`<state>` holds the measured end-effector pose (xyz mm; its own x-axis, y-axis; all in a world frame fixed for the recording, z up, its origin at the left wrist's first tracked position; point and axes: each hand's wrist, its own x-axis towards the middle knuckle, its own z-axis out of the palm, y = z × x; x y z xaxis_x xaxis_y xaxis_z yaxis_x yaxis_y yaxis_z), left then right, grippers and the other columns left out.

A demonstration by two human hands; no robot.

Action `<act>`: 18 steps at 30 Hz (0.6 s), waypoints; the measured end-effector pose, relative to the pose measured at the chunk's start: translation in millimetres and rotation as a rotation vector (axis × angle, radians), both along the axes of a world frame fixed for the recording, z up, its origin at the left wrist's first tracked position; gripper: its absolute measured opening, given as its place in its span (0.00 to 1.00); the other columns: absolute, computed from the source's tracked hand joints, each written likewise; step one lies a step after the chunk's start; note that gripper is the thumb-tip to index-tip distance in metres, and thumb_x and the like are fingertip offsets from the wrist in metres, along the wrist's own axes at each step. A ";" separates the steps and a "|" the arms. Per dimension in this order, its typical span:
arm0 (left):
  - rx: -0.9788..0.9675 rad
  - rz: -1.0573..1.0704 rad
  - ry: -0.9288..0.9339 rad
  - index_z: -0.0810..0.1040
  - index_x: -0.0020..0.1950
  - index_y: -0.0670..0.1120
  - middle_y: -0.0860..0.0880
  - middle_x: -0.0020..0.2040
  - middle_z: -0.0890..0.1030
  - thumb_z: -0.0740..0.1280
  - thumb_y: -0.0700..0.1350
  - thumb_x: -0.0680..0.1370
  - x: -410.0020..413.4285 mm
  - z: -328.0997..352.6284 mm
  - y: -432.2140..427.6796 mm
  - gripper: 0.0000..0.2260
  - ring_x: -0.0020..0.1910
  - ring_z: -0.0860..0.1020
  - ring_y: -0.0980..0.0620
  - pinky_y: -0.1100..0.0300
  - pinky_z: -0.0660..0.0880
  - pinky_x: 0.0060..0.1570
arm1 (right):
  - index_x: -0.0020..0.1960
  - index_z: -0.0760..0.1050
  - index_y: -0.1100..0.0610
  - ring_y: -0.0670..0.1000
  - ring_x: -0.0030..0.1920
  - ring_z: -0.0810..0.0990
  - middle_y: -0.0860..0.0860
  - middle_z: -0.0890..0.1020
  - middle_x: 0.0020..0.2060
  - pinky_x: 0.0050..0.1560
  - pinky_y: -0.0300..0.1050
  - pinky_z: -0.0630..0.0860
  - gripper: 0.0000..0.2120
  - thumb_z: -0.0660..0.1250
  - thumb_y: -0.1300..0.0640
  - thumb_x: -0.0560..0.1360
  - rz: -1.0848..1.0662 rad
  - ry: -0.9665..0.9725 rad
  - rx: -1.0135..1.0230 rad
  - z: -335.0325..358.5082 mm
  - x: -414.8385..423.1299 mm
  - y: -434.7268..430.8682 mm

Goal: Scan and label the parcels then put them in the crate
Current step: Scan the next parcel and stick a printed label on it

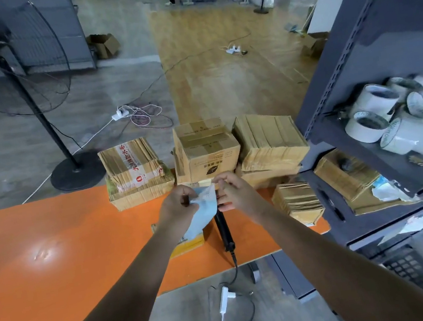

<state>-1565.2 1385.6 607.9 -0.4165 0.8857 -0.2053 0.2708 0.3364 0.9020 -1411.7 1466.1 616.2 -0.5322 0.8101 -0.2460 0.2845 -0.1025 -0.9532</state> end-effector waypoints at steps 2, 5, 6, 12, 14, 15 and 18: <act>0.006 0.005 -0.017 0.75 0.44 0.49 0.48 0.37 0.76 0.65 0.34 0.75 6.3 -0.3 2.7 0.09 0.30 0.69 0.51 0.60 0.65 0.31 | 0.57 0.74 0.50 0.50 0.47 0.85 0.54 0.82 0.48 0.48 0.46 0.82 0.10 0.54 0.54 0.85 -0.026 0.007 -0.004 0.5 5.2 0.3; 0.034 0.021 -0.058 0.74 0.46 0.50 0.49 0.37 0.76 0.65 0.39 0.77 14.8 0.5 7.1 0.06 0.34 0.73 0.51 0.54 0.72 0.36 | 0.56 0.75 0.47 0.53 0.48 0.85 0.58 0.82 0.51 0.48 0.49 0.83 0.10 0.55 0.54 0.85 -0.066 -0.003 0.004 1.1 12.0 1.1; 0.036 0.031 -0.085 0.74 0.47 0.50 0.49 0.40 0.77 0.65 0.41 0.78 17.3 0.7 8.8 0.04 0.36 0.74 0.50 0.52 0.76 0.41 | 0.55 0.75 0.45 0.54 0.49 0.85 0.58 0.82 0.51 0.50 0.51 0.83 0.11 0.55 0.54 0.85 -0.075 -0.020 0.012 0.1 14.1 2.1; 0.022 0.138 -0.170 0.75 0.51 0.46 0.47 0.47 0.76 0.63 0.45 0.81 34.5 0.4 21.8 0.03 0.39 0.76 0.50 0.59 0.77 0.40 | 0.59 0.72 0.39 0.53 0.53 0.82 0.56 0.81 0.52 0.52 0.50 0.82 0.15 0.65 0.58 0.79 -0.047 -0.091 0.004 -3.7 29.4 7.3; 0.008 0.163 -0.203 0.74 0.53 0.46 0.47 0.46 0.74 0.63 0.45 0.81 41.0 0.0 26.2 0.04 0.38 0.76 0.50 0.59 0.79 0.40 | 0.66 0.68 0.42 0.54 0.54 0.81 0.56 0.81 0.51 0.52 0.50 0.82 0.24 0.69 0.62 0.76 -0.037 -0.082 0.003 -6.7 35.9 8.0; -0.006 0.173 -0.227 0.74 0.54 0.46 0.47 0.46 0.74 0.63 0.45 0.81 44.3 -0.3 28.4 0.04 0.38 0.77 0.50 0.59 0.79 0.40 | 0.69 0.67 0.44 0.54 0.53 0.82 0.57 0.82 0.50 0.52 0.51 0.83 0.28 0.70 0.64 0.75 -0.047 -0.087 0.016 -8.4 39.1 8.8; -0.037 0.197 -0.294 0.75 0.55 0.46 0.46 0.49 0.74 0.64 0.44 0.81 52.9 -3.6 35.1 0.05 0.43 0.78 0.48 0.60 0.80 0.40 | 0.70 0.68 0.46 0.57 0.50 0.82 0.56 0.82 0.48 0.52 0.54 0.81 0.29 0.71 0.64 0.74 -0.084 -0.161 0.094 -14.4 47.5 13.8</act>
